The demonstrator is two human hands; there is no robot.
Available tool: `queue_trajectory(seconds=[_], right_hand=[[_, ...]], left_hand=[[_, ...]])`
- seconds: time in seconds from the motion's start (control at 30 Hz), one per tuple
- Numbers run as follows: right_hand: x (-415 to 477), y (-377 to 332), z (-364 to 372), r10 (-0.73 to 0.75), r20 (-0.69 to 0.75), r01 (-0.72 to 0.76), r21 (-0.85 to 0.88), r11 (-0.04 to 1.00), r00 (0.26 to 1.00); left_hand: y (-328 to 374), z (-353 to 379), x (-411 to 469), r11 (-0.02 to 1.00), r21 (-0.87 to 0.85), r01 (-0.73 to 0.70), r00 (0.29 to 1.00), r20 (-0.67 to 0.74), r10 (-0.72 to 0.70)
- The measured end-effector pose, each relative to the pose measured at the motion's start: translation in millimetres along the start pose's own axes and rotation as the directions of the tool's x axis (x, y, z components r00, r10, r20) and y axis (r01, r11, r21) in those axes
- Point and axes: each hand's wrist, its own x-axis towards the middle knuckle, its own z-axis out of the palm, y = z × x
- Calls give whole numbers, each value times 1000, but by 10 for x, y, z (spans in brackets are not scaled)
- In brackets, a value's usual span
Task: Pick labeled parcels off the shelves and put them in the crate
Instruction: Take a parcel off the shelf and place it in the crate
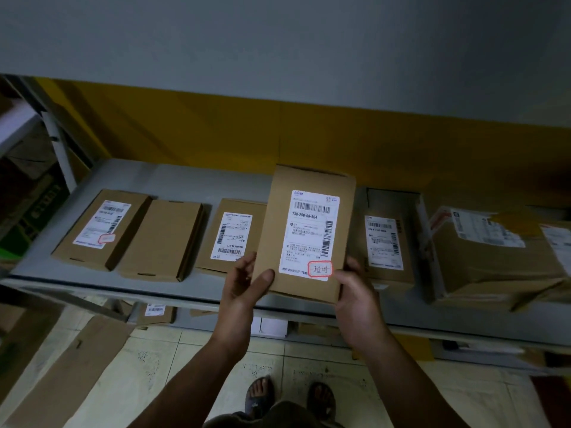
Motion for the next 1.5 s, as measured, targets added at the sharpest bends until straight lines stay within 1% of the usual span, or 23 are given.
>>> queue_trajectory(seconds=[0.13,0.2,0.27,0.37,0.43,0.53,0.6,0.7,0.9,0.97,1.1,1.17,1.23,1.27,1.3,1.37,1.4,1.43,1.5], right_hand=[[-122,105,-64,3,-43,-5,-63,998,999],[-206,164,-119,10,-76,-14,-58,998,997],[-270,196,-172,1,-97,-6,-53,999,995],[-409,187,-259,-51,-134,48,-32,998,990],[-486,185,-338,-85,-163,88,10,996,983],[-698,119,-580,-138,-302,171,86,982,943],[-857,41,-760,-185,-361,226,74,971,914],[-1080,-73,-1025,-231,-439,291,75,954,868],[-1693,-204,-1617,-269,-549,342,32,939,791],[-1964,-193,-1820,-268,-582,339,13,941,767],[-2490,-114,-2329,-223,-695,358,54,932,684],[-2818,-74,-2620,-213,-748,394,70,917,629],[-3083,-22,-2858,-209,-789,416,65,907,577],[-3187,7,-2951,-201,-811,423,62,904,550],[-3411,51,-3155,-201,-839,452,58,890,505],[-3626,129,-3358,-191,-869,454,43,890,457],[-3725,161,-3428,-186,-886,447,26,894,424],[-3904,229,-3558,-185,-907,460,10,888,377],[-4086,304,-3682,-200,-931,442,-48,896,305]], left_hand=[[-98,51,-16,977,-97,191,976,128,-178],[-129,66,-2,958,-119,260,956,167,-239],[-162,73,27,950,-108,292,947,175,-271],[-223,102,87,938,-73,339,917,247,-312],[-235,103,126,940,-32,341,901,296,-317],[-253,208,121,939,61,339,869,361,-337],[-244,348,75,936,117,332,846,402,-350],[-241,582,-3,936,158,314,830,433,-351],[-388,1212,-385,927,271,258,799,480,-362],[-503,1485,-592,919,305,249,773,509,-378],[-820,2063,-1046,897,344,278,699,568,-434],[-1043,2363,-1355,888,381,258,627,633,-454],[-1260,2559,-1632,875,443,196,551,689,-471],[-1355,2610,-1745,867,472,161,527,701,-479],[-1532,2764,-1972,853,508,121,490,716,-497],[-1758,2882,-2173,834,547,71,470,719,-511],[-1852,2937,-2276,826,561,53,449,725,-522],[-1997,3068,-2459,809,587,27,411,731,-545],[-2171,3218,-2675,783,622,26,377,719,-584]])
